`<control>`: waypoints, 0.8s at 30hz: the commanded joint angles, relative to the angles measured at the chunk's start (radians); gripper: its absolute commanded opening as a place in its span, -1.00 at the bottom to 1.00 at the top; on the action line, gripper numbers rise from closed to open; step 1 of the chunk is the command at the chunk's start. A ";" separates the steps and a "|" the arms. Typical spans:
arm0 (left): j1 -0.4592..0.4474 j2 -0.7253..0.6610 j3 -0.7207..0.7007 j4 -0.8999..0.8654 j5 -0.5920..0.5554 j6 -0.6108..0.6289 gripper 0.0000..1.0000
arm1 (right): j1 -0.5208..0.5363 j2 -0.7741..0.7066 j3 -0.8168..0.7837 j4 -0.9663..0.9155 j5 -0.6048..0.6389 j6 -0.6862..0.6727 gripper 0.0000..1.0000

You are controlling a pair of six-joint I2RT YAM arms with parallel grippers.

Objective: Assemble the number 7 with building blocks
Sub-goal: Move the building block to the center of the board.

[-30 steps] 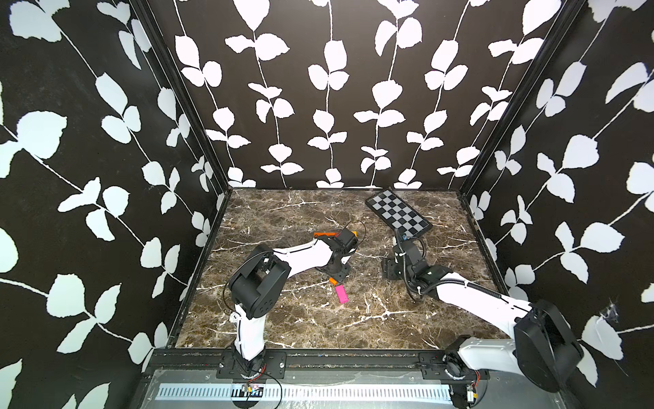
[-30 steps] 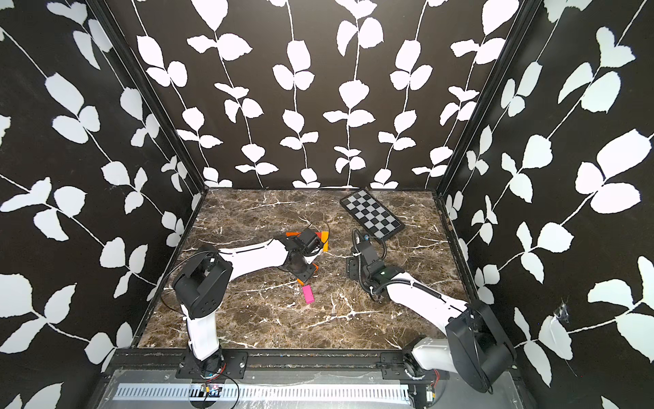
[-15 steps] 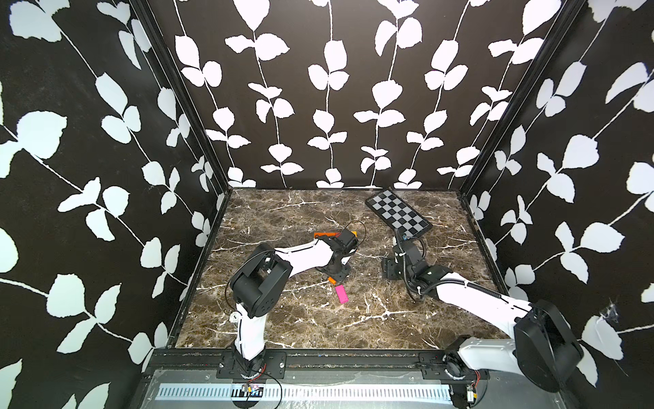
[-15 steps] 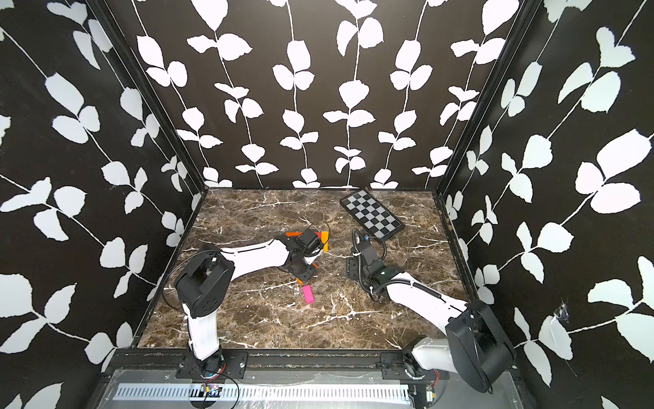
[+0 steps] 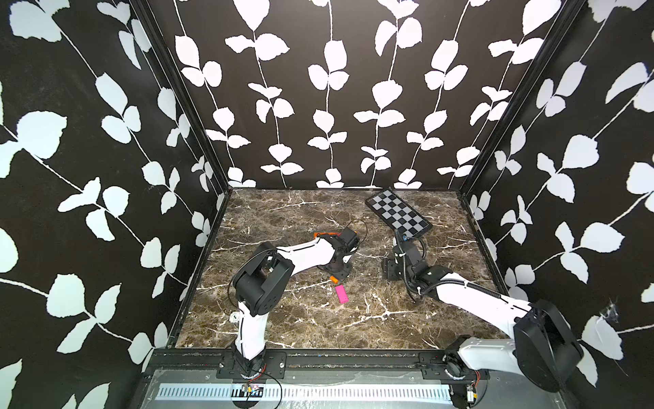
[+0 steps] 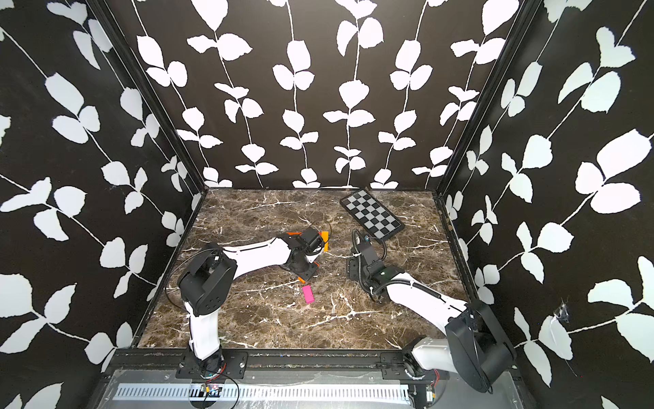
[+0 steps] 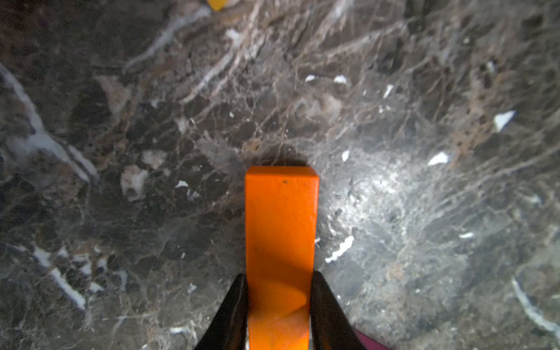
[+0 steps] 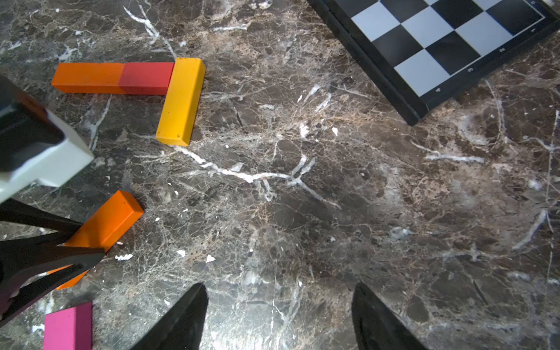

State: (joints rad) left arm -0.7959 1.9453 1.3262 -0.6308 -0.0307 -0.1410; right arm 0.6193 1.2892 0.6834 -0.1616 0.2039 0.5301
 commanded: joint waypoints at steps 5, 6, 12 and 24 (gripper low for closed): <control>-0.004 0.010 0.037 -0.009 0.061 -0.138 -0.35 | 0.002 0.024 0.020 -0.009 0.030 0.032 0.42; -0.004 0.015 0.041 -0.007 0.073 -0.149 -0.35 | 0.002 0.029 0.022 -0.009 0.027 0.033 0.42; -0.003 0.047 0.061 0.011 0.119 -0.203 -0.34 | 0.002 0.050 0.032 -0.009 0.015 0.046 0.40; -0.003 0.067 0.076 0.083 0.140 -0.270 -0.19 | 0.003 0.084 0.051 -0.001 -0.014 0.074 0.36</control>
State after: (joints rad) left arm -0.7959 2.0006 1.3792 -0.5648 0.0872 -0.3832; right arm 0.6193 1.3682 0.7078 -0.1692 0.1936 0.5800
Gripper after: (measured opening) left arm 0.402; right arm 0.683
